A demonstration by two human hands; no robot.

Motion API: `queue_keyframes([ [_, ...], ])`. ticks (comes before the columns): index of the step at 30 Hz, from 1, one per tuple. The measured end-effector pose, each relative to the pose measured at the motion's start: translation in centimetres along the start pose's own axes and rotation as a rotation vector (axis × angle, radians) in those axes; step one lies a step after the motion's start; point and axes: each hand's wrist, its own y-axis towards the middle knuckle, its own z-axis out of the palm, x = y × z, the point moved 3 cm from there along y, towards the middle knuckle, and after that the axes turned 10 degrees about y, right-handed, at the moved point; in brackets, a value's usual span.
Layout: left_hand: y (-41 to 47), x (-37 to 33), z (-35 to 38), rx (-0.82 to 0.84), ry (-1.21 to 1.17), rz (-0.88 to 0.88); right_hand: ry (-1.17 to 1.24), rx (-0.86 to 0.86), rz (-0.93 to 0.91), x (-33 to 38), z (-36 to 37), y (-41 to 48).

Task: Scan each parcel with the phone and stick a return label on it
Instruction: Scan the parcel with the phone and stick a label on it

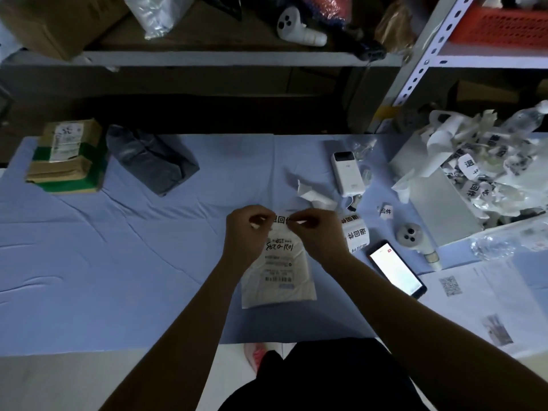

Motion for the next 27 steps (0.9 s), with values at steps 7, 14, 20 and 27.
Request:
queue_keyframes([
  [7, 0.1, 6.3, 5.2, 0.098, 0.257, -0.192, -0.457, 0.103, 0.177, -6.9, 5.0, 3.4],
  [14, -0.5, 8.2, 7.6, 0.253, 0.386, -0.49, -0.438, 0.121, 0.309, -9.2, 7.0, 4.9],
  [20, -3.9, 8.7, 4.8, 0.218, 0.703, -0.441, -0.757, 0.152, 0.268, -9.3, 3.5, 3.9],
  [27, -8.5, 9.5, 3.4, 0.164, 0.237, -0.618, -0.423, 0.235, 0.432, -10.8, 1.2, -1.7],
])
